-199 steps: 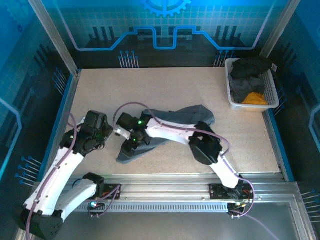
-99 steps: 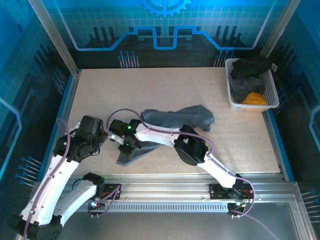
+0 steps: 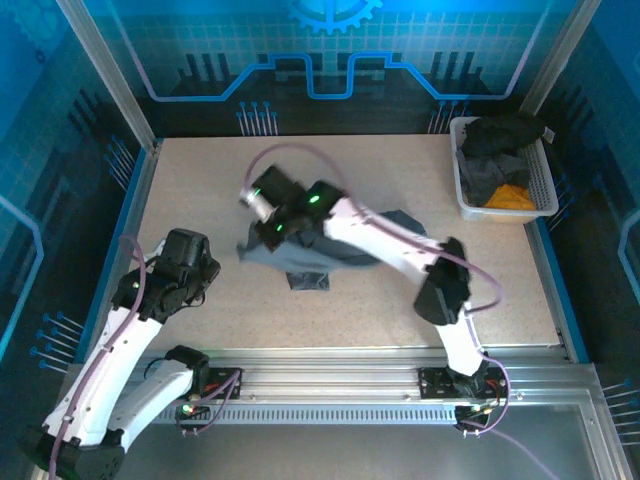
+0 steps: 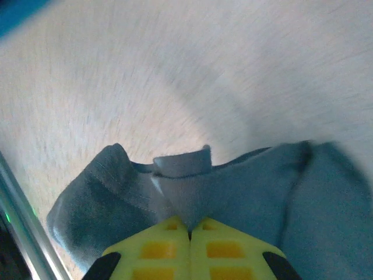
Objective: Fold and stack the t-shirts
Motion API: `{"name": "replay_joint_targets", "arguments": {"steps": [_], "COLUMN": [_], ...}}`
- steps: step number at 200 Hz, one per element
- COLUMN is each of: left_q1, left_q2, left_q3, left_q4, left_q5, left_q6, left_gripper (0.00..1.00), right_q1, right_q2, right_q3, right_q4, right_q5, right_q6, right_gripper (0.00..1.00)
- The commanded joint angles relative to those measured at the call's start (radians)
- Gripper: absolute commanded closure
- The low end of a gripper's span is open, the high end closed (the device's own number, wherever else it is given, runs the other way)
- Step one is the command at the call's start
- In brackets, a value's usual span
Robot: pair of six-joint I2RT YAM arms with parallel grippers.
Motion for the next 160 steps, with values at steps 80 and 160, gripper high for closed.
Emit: {"name": "replay_joint_targets", "arguments": {"steps": [80, 160], "left_q1": [-0.158, -0.211], "left_q2": [0.455, 0.807], "left_q3": [-0.004, 0.060], "left_q4": [0.585, 0.742], "left_q5": [0.438, 0.460], "left_q6": [0.135, 0.021], "left_gripper": [0.37, 0.33], "right_q1": [-0.541, -0.724], "right_q2": [-0.455, -0.614], "right_q3": [-0.357, -0.636], "right_q4": [0.039, 0.059], "right_q5": [0.049, 0.006], "right_q6": [0.285, 0.318], "right_gripper": [1.00, 1.00]}}
